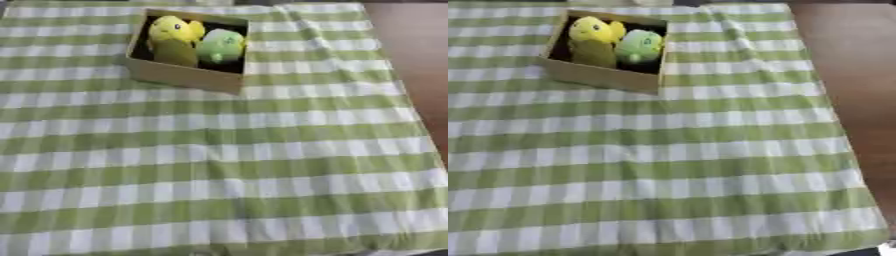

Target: Pick up objects on the table and place them in the box.

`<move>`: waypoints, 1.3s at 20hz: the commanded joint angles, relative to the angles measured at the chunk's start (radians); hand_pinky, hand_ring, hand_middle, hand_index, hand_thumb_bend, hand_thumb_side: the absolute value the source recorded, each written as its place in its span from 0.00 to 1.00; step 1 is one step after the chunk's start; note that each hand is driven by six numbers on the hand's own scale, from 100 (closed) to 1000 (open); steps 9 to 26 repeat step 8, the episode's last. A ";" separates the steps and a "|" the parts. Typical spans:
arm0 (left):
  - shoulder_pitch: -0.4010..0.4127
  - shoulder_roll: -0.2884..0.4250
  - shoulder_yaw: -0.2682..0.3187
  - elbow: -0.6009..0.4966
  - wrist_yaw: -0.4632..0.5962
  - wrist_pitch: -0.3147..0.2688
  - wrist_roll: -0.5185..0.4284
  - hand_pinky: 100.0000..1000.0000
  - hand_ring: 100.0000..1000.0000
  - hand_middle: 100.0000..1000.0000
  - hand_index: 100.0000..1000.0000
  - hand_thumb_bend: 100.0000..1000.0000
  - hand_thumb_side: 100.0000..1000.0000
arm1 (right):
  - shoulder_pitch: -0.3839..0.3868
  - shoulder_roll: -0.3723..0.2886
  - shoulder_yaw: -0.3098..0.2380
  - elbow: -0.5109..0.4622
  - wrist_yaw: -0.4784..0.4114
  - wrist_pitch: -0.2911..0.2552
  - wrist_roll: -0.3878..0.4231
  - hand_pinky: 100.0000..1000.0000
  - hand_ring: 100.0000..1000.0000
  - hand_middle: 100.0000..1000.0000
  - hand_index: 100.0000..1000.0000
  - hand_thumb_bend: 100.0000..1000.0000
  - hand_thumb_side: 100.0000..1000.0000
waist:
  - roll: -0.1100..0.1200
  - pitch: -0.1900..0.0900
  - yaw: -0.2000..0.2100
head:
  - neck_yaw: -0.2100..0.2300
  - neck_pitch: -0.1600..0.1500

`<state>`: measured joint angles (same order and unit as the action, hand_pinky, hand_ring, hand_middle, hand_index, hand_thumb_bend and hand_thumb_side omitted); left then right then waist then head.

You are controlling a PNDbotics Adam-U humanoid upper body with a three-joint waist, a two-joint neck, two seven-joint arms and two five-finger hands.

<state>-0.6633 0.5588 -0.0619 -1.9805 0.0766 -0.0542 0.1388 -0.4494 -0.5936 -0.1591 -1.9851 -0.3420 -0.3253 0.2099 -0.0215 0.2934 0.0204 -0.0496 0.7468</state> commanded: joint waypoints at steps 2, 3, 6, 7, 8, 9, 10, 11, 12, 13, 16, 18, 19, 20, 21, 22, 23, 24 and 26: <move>0.040 -0.007 0.047 -0.020 0.095 -0.114 0.069 0.64 0.75 0.66 0.83 0.00 0.54 | -0.021 -0.003 -0.008 -0.015 -0.059 -0.051 -0.042 0.97 0.87 0.64 0.89 0.00 0.29 | -0.013 -0.036 0.002 | 0.000 0.001; 0.054 -0.011 0.051 -0.020 0.113 -0.136 0.076 0.65 0.75 0.66 0.83 0.00 0.54 | -0.023 0.001 -0.009 -0.015 -0.066 -0.063 -0.050 0.97 0.87 0.65 0.88 0.00 0.28 | -0.013 -0.036 0.002 | 0.001 0.001; 0.090 -0.023 0.064 -0.020 0.157 -0.193 0.088 0.65 0.75 0.67 0.84 0.00 0.56 | -0.028 0.013 -0.008 -0.015 -0.073 -0.091 -0.061 0.96 0.87 0.65 0.88 0.00 0.28 | -0.013 -0.034 0.002 | 0.004 -0.001; 0.099 -0.030 0.071 -0.020 0.169 -0.211 0.092 0.65 0.75 0.67 0.84 0.00 0.56 | -0.028 0.018 -0.007 -0.015 -0.075 -0.098 -0.061 0.96 0.87 0.65 0.88 0.00 0.29 | -0.013 -0.033 0.003 | 0.006 -0.002; 0.108 -0.036 0.076 -0.020 0.179 -0.228 0.095 0.65 0.75 0.67 0.84 0.00 0.56 | -0.029 0.023 -0.006 -0.015 -0.078 -0.103 -0.061 0.96 0.87 0.65 0.88 0.00 0.29 | -0.013 -0.032 0.004 | 0.009 -0.004; 0.108 -0.036 0.076 -0.020 0.179 -0.228 0.095 0.65 0.75 0.67 0.84 0.00 0.56 | -0.029 0.023 -0.006 -0.015 -0.078 -0.103 -0.061 0.96 0.87 0.65 0.88 0.00 0.29 | -0.013 -0.032 0.004 | 0.009 -0.004; 0.108 -0.036 0.076 -0.020 0.179 -0.228 0.095 0.65 0.75 0.67 0.84 0.00 0.56 | -0.029 0.023 -0.006 -0.015 -0.078 -0.103 -0.061 0.96 0.87 0.65 0.88 0.00 0.29 | -0.013 -0.032 0.004 | 0.009 -0.004; 0.108 -0.036 0.076 -0.020 0.179 -0.228 0.095 0.65 0.75 0.67 0.84 0.00 0.56 | -0.029 0.023 -0.006 -0.015 -0.078 -0.103 -0.061 0.96 0.87 0.65 0.88 0.00 0.29 | -0.013 -0.032 0.004 | 0.009 -0.004; 0.108 -0.036 0.076 -0.020 0.179 -0.228 0.095 0.65 0.75 0.67 0.84 0.00 0.56 | -0.029 0.023 -0.006 -0.015 -0.078 -0.103 -0.061 0.96 0.87 0.65 0.88 0.00 0.29 | -0.013 -0.032 0.004 | 0.009 -0.004; 0.108 -0.036 0.076 -0.020 0.179 -0.228 0.095 0.65 0.75 0.67 0.84 0.00 0.56 | -0.029 0.023 -0.006 -0.015 -0.078 -0.103 -0.061 0.96 0.87 0.65 0.88 0.00 0.29 | -0.013 -0.032 0.004 | 0.009 -0.004; 0.108 -0.036 0.076 -0.020 0.179 -0.228 0.095 0.65 0.75 0.67 0.84 0.00 0.56 | -0.029 0.023 -0.006 -0.015 -0.078 -0.103 -0.061 0.96 0.87 0.65 0.88 0.00 0.29 | -0.013 -0.032 0.004 | 0.009 -0.004; 0.108 -0.036 0.076 -0.020 0.179 -0.228 0.095 0.65 0.75 0.67 0.84 0.00 0.56 | -0.029 0.023 -0.006 -0.015 -0.078 -0.103 -0.061 0.96 0.87 0.65 0.88 0.00 0.29 | -0.013 -0.032 0.004 | 0.009 -0.004; 0.108 -0.036 0.076 -0.020 0.179 -0.228 0.095 0.65 0.75 0.67 0.84 0.00 0.56 | -0.029 0.023 -0.006 -0.015 -0.078 -0.103 -0.061 0.96 0.87 0.65 0.88 0.00 0.29 | -0.013 -0.032 0.004 | 0.009 -0.004; 0.108 -0.036 0.076 -0.020 0.179 -0.228 0.095 0.65 0.75 0.67 0.84 0.00 0.56 | -0.029 0.023 -0.006 -0.015 -0.078 -0.103 -0.061 0.96 0.87 0.65 0.88 0.00 0.29 | -0.013 -0.032 0.004 | 0.009 -0.004; 0.108 -0.036 0.076 -0.020 0.179 -0.228 0.095 0.65 0.75 0.67 0.84 0.00 0.56 | -0.029 0.023 -0.006 -0.015 -0.078 -0.103 -0.061 0.96 0.87 0.65 0.88 0.00 0.29 | -0.013 -0.032 0.004 | 0.009 -0.004; 0.108 -0.036 0.076 -0.020 0.179 -0.228 0.095 0.65 0.75 0.67 0.84 0.00 0.56 | -0.029 0.023 -0.006 -0.015 -0.078 -0.103 -0.061 0.96 0.87 0.65 0.88 0.00 0.29 | -0.013 -0.032 0.004 | 0.009 -0.004; 0.108 -0.036 0.076 -0.020 0.179 -0.228 0.095 0.65 0.75 0.67 0.84 0.00 0.56 | -0.029 0.023 -0.006 -0.015 -0.078 -0.103 -0.061 0.96 0.87 0.65 0.88 0.00 0.29 | -0.013 -0.032 0.004 | 0.009 -0.004; 0.108 -0.036 0.076 -0.020 0.179 -0.228 0.095 0.65 0.75 0.67 0.84 0.00 0.56 | -0.029 0.023 -0.006 -0.015 -0.078 -0.103 -0.061 0.96 0.87 0.65 0.88 0.00 0.29 | -0.013 -0.032 0.004 | 0.009 -0.004; 0.108 -0.036 0.076 -0.020 0.179 -0.228 0.095 0.65 0.75 0.67 0.84 0.00 0.56 | -0.029 0.023 -0.006 -0.015 -0.078 -0.103 -0.061 0.96 0.87 0.65 0.88 0.00 0.29 | -0.013 -0.032 0.004 | 0.009 -0.004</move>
